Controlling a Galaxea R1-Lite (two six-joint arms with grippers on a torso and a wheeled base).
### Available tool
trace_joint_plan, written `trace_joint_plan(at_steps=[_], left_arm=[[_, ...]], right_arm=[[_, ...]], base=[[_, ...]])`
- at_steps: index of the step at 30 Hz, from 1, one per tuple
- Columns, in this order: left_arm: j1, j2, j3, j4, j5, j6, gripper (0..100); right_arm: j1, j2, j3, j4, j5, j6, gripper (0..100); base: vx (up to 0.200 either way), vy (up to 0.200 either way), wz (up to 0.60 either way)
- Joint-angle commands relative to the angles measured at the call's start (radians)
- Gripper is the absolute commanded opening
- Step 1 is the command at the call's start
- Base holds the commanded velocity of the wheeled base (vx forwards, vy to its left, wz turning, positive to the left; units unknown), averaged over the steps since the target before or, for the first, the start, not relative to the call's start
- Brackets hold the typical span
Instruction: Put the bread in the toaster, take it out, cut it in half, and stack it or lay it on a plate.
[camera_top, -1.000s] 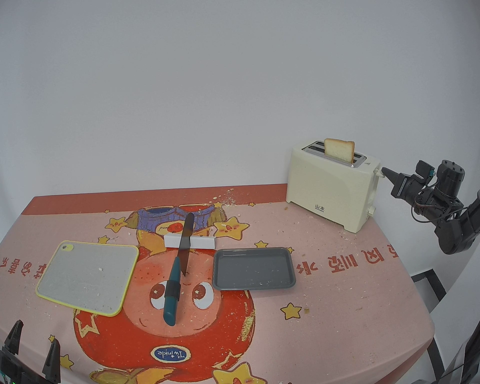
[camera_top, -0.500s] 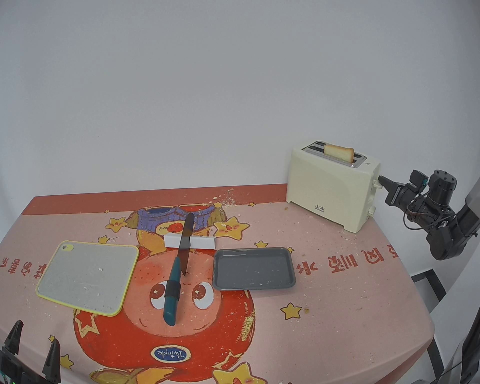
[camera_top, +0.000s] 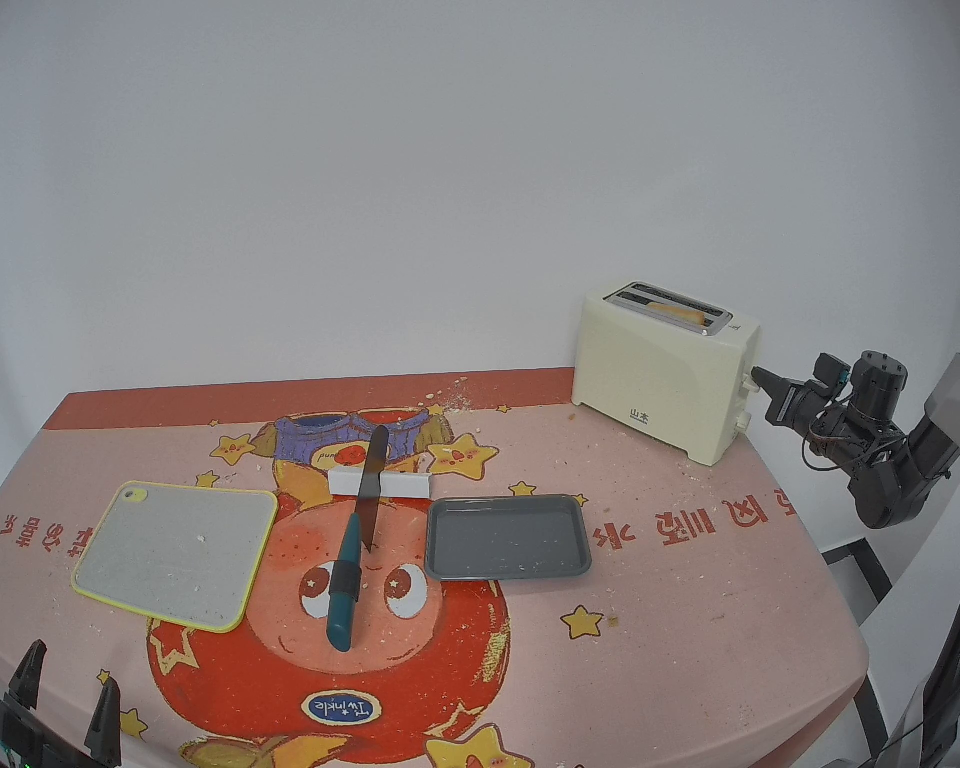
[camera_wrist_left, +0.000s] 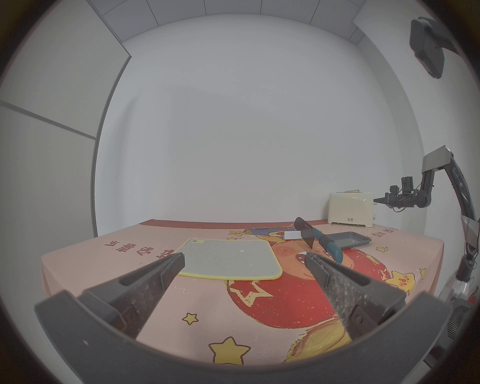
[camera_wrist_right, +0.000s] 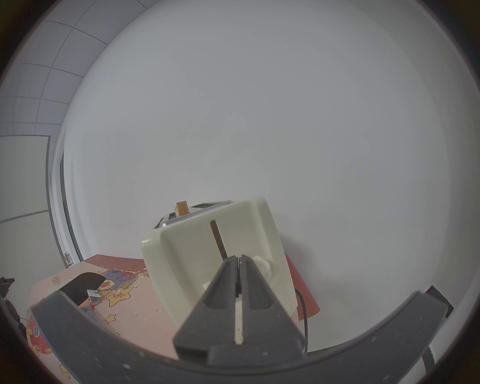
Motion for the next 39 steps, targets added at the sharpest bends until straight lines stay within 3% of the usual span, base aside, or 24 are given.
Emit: trace_joint_plan(at_steps=[1,39], left_arm=[[0.0,-0.016,0.018,0.0,0.0,0.0,100],[0.0,-0.016,0.018,0.0,0.0,0.0,100]], right_arm=[[0.0,0.017,0.003,0.002,0.001,-0.001,0],[0.003,0.011,0.013,-0.009,0.001,-0.005,0]], base=[[0.0,0.0,0.0],[0.0,0.0,0.0]])
